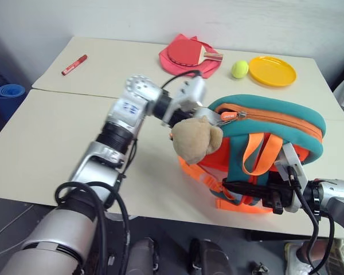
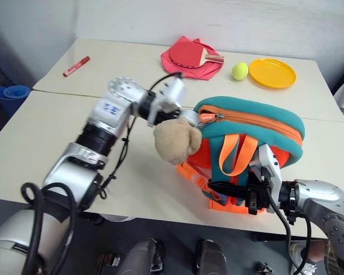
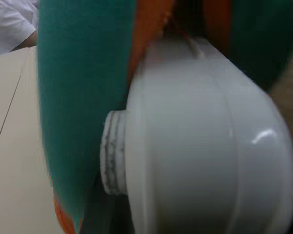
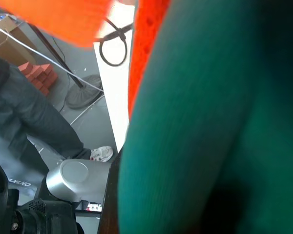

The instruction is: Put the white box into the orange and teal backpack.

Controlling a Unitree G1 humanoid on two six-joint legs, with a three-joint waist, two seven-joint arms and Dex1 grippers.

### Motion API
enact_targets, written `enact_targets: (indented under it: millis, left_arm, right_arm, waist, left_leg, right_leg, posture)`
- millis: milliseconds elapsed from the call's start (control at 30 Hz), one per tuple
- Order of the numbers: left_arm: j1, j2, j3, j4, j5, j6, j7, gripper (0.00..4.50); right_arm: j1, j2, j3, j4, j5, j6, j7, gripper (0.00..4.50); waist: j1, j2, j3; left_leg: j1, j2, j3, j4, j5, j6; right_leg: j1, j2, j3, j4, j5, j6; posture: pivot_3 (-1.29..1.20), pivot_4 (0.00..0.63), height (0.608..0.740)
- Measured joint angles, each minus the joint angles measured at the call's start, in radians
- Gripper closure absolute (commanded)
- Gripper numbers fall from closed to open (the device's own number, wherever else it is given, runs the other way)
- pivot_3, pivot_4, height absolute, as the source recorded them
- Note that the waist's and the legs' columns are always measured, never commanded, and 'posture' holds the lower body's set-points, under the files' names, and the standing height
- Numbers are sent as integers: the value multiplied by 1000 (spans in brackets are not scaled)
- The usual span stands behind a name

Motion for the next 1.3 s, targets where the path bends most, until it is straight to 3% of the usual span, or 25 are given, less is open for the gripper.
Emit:
enact_targets:
  millis: [33, 267, 400, 567, 667, 867, 967, 1067, 1300]
  left_arm:
    - [0, -27, 0, 11, 7, 1, 25, 3271]
    - [60, -38, 86, -19, -57, 101, 46, 1089]
    - [139, 113, 186, -45, -178, 111, -96, 51]
    - [160, 281, 237, 9, -219, 75, -96, 51]
    - [202, 325, 249, -3, -231, 66, -96, 51]
    - [391, 364, 258, -364, -333, 161, -94, 51]
    - [447, 348, 251, -537, -349, 164, -80, 51]
    - [479, 274, 227, -650, -348, 160, -9, 51]
    - [519, 132, 181, -665, -277, 3, 124, 51]
  right_arm:
    - [0, 4, 0, 0, -2, -6, -6, 4490]
    - [-2, 57, 3, -22, -26, -20, -75, 4500]
    - [20, 117, 17, -35, -68, -60, -120, 4500]
    - [23, 149, 23, -28, -106, -107, -134, 4500]
    - [25, 150, 26, -19, -128, -128, -127, 4500]
    - [20, 151, 36, 6, -154, -158, -110, 4500]
    - [10, 151, 39, 19, -158, -159, -99, 4500]
    - [-46, 148, 61, 55, -169, -154, -87, 4500]
    - [-89, 148, 74, 68, -164, -123, -84, 4500]
  waist:
    - [0, 0, 0]
    - [-7, 0, 0]
    - [-26, 1, 0]
    - [-26, 1, 0]
    - [-18, 1, 0]
    - [-16, 1, 0]
    - [-14, 1, 0]
    - [-11, 1, 0]
    - [-8, 2, -1]
  left_leg:
    - [0, 0, 0, 0, 0, 0]
    - [0, 2, -1, 0, 0, -1]
    - [2, 4, 0, 0, -1, -5]
    - [2, 2, 0, 1, -1, -4]
    - [2, 1, 0, 1, -2, -2]
    - [2, 1, -1, 1, -1, -3]
    - [3, 1, -1, 2, -1, -3]
    - [4, 1, 0, 2, -1, -3]
    - [4, 2, 0, 2, -1, -3]
  right_leg:
    - [0, 0, 0, 0, 0, 0]
    - [0, -1, 1, 0, 0, 0]
    - [-1, 0, -1, 2, -1, -1]
    - [0, 1, -1, 2, -1, -1]
    - [0, 1, 0, 2, 0, -1]
    - [1, 0, 5, 2, 0, -1]
    - [2, 0, 5, 2, 0, -1]
    - [2, 0, 6, 2, 0, 0]
    - [2, 0, 6, 2, 0, 0]
  posture:
    - [0, 150, 740]
    - [0, 150, 740]
    - [0, 150, 740]
    - [0, 150, 740]
    - [0, 150, 740]
    - [0, 150, 740]
    - [0, 150, 740]
    - [0, 150, 740]
    - [0, 150, 740]
